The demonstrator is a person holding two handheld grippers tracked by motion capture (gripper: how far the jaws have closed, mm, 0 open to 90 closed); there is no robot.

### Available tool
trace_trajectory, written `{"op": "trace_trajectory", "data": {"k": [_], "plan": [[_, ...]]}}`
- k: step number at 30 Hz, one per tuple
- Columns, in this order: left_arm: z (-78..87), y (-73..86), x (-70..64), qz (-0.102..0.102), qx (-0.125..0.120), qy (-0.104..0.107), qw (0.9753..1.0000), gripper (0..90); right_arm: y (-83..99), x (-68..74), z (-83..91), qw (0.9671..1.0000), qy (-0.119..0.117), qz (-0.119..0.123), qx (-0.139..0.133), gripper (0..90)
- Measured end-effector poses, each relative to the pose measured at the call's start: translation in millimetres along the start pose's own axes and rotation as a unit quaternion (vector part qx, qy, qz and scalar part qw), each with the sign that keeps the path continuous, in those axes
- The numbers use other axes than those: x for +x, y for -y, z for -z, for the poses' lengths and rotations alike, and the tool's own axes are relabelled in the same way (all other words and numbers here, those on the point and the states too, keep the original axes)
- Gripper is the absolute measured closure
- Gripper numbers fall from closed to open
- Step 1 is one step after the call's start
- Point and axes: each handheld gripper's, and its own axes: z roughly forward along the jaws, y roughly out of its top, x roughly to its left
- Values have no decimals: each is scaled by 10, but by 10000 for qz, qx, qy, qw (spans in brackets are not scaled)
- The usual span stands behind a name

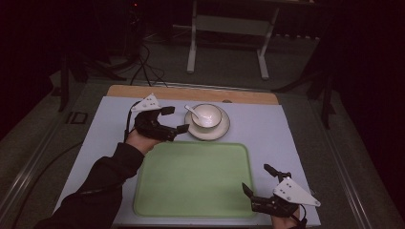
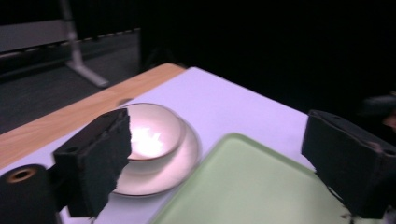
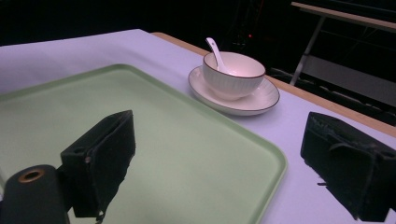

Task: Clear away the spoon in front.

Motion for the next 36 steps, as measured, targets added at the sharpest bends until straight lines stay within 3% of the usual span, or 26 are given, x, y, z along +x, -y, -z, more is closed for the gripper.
{"op": "trace_trajectory", "data": {"k": [5,9,14,16,19,23,24,30,31,36], "plan": [[-170,27,177,326,-73,-277,9991,168,1,7,-8,10000,-11,2,19,101],[-307,90,331,618,-186,-455,9969,232,3,10,-12,10000,-20,6,40,102],[-474,214,525,1064,-192,-759,9912,297,7,12,-17,10000,-48,4,59,102],[-540,268,597,1320,-184,-907,9869,298,9,11,-20,10000,-58,-4,66,102],[-627,346,694,1670,-192,-948,9812,298,9,10,-24,9999,-75,-3,72,102],[-730,431,784,2201,-244,-956,9705,302,10,10,-25,9999,-88,6,75,102],[-730,431,784,2201,-244,-956,9705,319,10,10,-25,9999,-88,6,75,102],[-893,547,879,2738,-118,-945,9571,342,11,11,-25,9999,-94,2,81,102],[-908,563,889,2773,-106,-925,9563,346,12,12,-25,9999,-98,-1,82,102],[-1023,664,946,3135,-213,-833,9457,401,14,8,-27,9999,-109,-3,98,102]]}}
